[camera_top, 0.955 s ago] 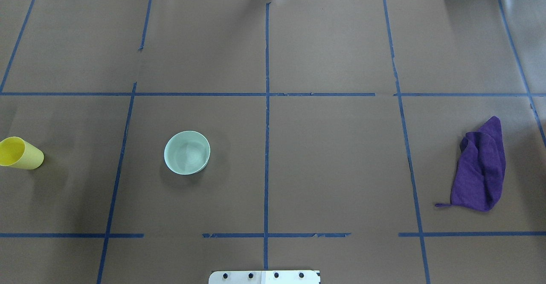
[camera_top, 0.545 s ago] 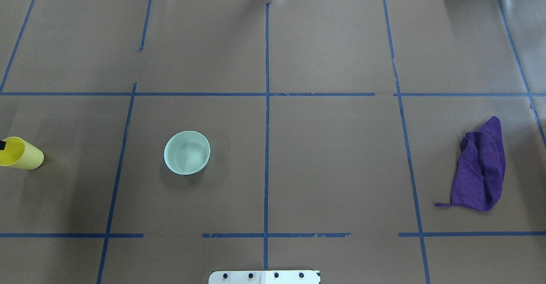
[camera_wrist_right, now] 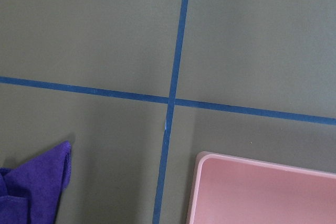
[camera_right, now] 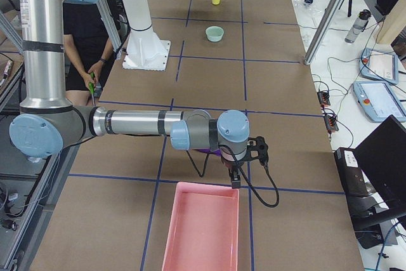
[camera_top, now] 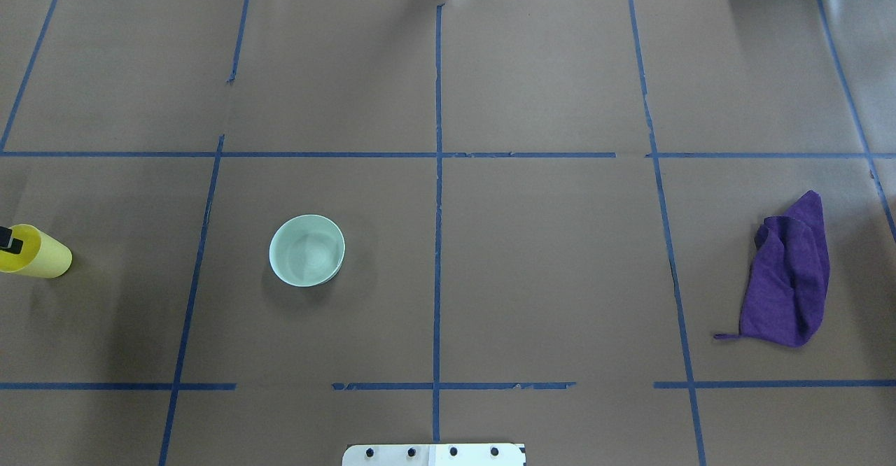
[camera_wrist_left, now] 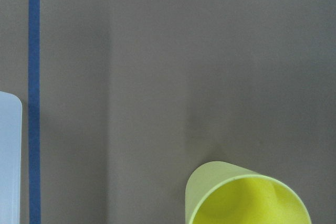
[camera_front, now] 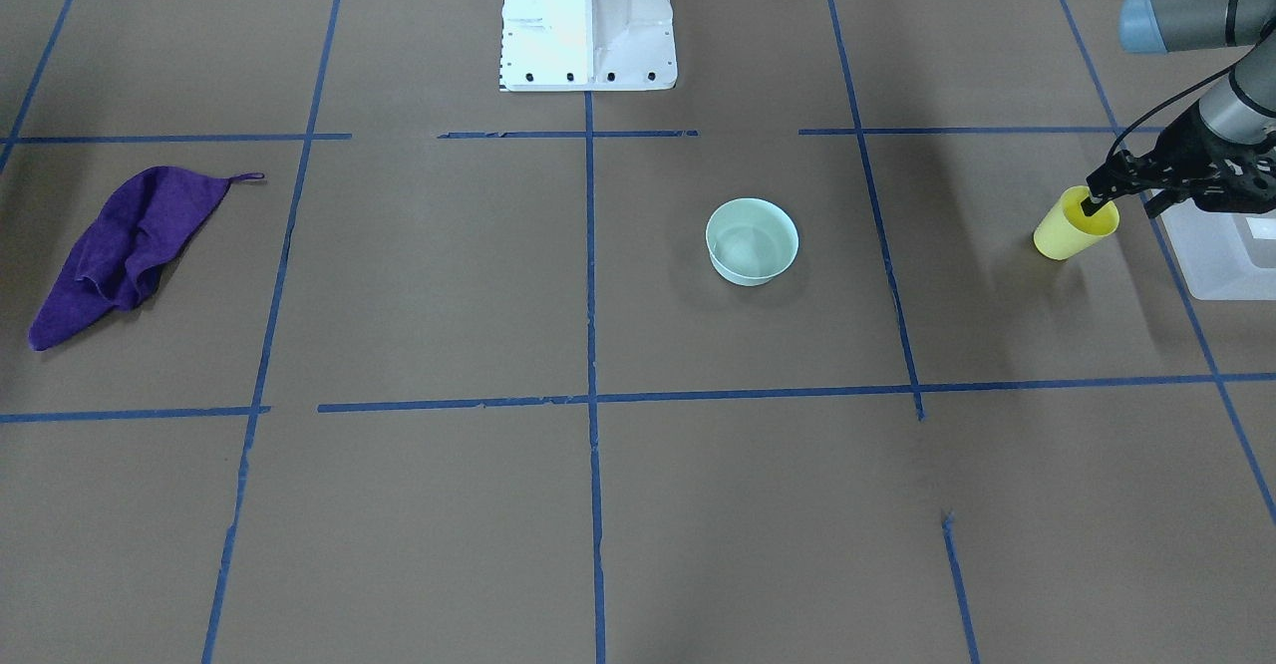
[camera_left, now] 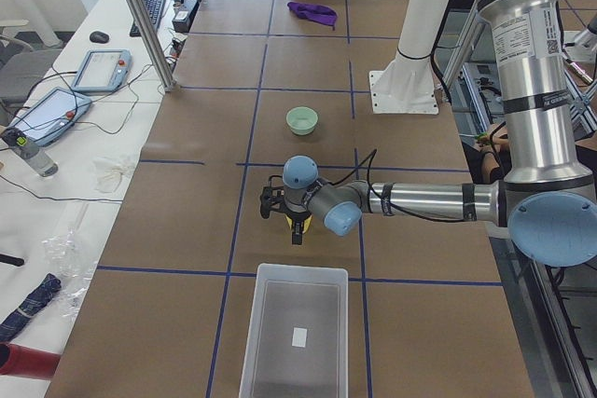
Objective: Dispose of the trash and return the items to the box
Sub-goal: 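Grasp the yellow cup with the left gripper and drop it into the clear bin, then lower the right gripper onto the purple cloth and grasp it, then lift the purple cloth with the right gripper toward the pink bin, then release the cloth into the pink bin while the left gripper reaches toward the green bowl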
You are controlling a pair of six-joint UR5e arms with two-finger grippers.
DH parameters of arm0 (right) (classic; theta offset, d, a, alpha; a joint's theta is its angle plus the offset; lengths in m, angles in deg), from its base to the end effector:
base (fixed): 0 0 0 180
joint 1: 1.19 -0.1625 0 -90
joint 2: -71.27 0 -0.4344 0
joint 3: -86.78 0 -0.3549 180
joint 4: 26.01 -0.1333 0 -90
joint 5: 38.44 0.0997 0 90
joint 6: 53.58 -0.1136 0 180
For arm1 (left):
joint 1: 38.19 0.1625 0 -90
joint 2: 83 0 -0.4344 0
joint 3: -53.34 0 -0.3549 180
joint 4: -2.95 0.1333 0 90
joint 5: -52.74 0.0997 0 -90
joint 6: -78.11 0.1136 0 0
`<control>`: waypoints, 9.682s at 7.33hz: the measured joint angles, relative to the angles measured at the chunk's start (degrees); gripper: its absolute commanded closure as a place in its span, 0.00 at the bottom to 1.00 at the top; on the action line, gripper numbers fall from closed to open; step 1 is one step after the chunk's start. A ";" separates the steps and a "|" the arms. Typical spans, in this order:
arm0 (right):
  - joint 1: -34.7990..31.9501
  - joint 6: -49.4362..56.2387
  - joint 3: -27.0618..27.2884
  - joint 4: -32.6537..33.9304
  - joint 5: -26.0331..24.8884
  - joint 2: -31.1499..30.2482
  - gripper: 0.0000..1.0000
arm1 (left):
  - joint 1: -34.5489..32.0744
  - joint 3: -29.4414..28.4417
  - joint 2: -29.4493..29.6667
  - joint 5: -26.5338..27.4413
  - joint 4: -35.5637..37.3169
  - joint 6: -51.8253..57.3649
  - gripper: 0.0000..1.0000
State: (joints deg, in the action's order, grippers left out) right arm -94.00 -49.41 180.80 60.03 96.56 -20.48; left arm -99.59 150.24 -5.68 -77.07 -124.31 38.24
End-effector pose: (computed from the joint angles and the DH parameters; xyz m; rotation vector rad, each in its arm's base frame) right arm 0.0749 -0.4460 0.6517 0.1507 -0.7770 -0.0652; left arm 0.1327 -0.3699 0.6444 0.0547 0.8547 0.0063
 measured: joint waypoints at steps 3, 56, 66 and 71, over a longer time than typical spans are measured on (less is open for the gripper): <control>-0.08 -0.03 -0.11 0.07 0.00 -0.06 0.00 | 1.04 -0.39 0.58 0.15 0.01 -1.05 0.99; 13.28 -27.98 25.62 -0.91 -3.09 -3.15 1.00 | -29.29 9.84 7.43 4.72 30.57 38.06 0.00; -8.55 25.50 1.11 7.79 -13.58 -2.26 0.01 | 0.53 17.36 18.57 2.01 24.73 -11.62 0.00; -8.81 15.67 -8.31 -1.48 -6.55 -1.82 0.00 | 11.03 16.89 20.83 4.07 19.08 -25.08 0.00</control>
State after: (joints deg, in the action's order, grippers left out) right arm -102.81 -33.75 172.49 58.56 90.01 -22.30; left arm -88.56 167.14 15.15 -73.00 -105.22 13.15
